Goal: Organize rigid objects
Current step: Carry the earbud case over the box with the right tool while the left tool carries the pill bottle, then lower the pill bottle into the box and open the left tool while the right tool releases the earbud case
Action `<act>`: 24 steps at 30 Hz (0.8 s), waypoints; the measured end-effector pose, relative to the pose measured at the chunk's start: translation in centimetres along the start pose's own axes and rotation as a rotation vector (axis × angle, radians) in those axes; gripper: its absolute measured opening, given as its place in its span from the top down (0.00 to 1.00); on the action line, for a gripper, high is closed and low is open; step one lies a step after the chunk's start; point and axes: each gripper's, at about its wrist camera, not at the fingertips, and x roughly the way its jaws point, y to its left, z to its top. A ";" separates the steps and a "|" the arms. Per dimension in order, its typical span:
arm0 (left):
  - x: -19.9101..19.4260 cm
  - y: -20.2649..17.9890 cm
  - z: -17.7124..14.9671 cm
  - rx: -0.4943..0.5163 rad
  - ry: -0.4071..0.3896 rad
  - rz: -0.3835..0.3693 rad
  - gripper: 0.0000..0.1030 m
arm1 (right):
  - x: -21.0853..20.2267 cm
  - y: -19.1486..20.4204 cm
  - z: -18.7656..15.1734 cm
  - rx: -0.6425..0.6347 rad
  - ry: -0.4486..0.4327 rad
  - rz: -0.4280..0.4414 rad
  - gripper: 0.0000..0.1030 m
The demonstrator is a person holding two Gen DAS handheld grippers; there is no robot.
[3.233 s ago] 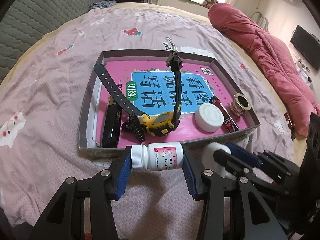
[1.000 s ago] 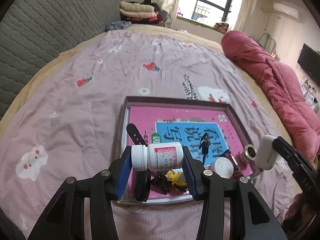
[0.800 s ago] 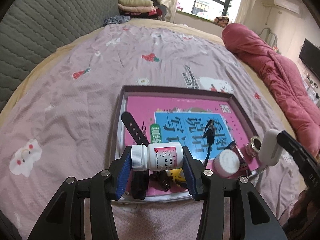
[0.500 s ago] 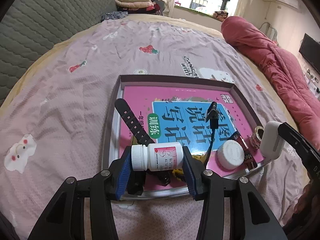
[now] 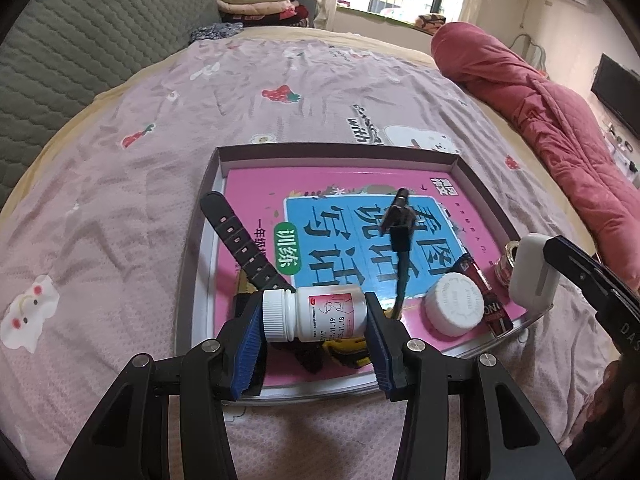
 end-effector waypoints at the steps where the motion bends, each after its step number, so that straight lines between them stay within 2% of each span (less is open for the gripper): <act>1: 0.0 -0.1 0.0 0.001 0.000 -0.002 0.52 | 0.0 0.0 0.0 -0.001 0.001 0.000 0.79; 24: 1.7 -0.8 -0.3 0.015 0.032 -0.039 0.53 | 1.0 0.3 -0.8 -0.013 0.033 0.013 0.79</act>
